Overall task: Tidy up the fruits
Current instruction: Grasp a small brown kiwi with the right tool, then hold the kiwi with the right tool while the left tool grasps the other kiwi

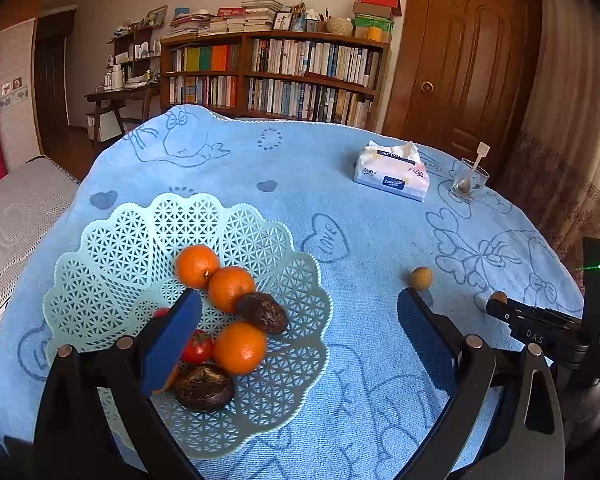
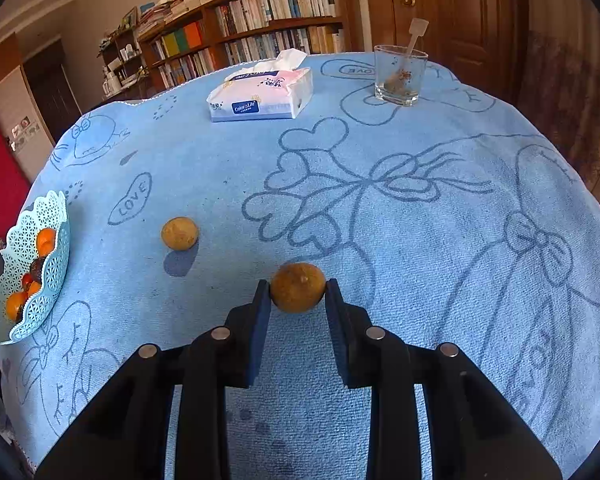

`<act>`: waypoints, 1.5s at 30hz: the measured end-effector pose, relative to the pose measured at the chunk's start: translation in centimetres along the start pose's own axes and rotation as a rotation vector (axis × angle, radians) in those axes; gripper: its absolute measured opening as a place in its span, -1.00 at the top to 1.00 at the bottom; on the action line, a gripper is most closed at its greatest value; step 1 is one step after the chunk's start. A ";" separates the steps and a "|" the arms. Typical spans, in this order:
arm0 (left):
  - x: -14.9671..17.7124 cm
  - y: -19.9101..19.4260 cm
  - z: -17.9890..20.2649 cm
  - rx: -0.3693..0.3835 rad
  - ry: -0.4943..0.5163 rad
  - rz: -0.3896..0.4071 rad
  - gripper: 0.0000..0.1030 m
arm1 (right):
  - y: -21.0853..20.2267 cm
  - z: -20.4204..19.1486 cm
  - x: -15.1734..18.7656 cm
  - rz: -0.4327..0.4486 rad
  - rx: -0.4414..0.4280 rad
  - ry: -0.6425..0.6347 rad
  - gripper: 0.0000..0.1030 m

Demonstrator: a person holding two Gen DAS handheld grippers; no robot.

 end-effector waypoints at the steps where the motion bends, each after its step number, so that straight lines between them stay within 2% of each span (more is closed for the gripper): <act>1: -0.1 0.3 0.8 0.005 0.015 -0.003 -0.93 | -0.1 0.4 -0.1 0.004 -0.002 0.008 0.45; 6: -0.5 2.0 4.9 0.021 0.115 -0.021 -0.93 | 0.0 1.2 -0.3 0.021 -0.021 0.033 0.45; 15: -0.8 5.8 10.7 0.046 0.234 -0.066 -0.91 | 0.6 1.0 0.3 0.015 -0.062 0.048 0.45; 17: -0.9 6.9 11.6 0.047 0.250 -0.078 -0.67 | 0.7 1.2 0.3 0.014 -0.070 0.060 0.45; 19: -0.9 8.1 12.2 0.053 0.253 -0.104 -0.51 | 0.7 1.4 0.3 0.017 -0.077 0.068 0.45; 30: -0.4 12.9 13.2 0.108 0.209 -0.216 0.00 | 0.8 0.9 0.4 0.027 -0.066 0.041 0.45; 32: -0.3 13.5 13.2 0.123 0.200 -0.237 0.26 | 0.8 0.9 0.4 0.026 -0.068 0.044 0.45; 37: 0.0 13.8 13.4 0.132 0.201 -0.237 0.45 | 0.8 1.0 0.4 0.026 -0.069 0.046 0.45; 45: 0.4 12.9 13.2 0.118 0.201 -0.218 0.45 | 0.7 1.2 0.4 0.031 -0.071 0.050 0.45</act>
Point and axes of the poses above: each gripper's, at about its wrist camera, not at the fingertips, and y roughly the way its jaws point, z to its right, x to its underside, the point moved 6 cm from there along y, roughly the way its jaws point, and after that the axes turned 6 degrees about -z, right-handed, at the moved point
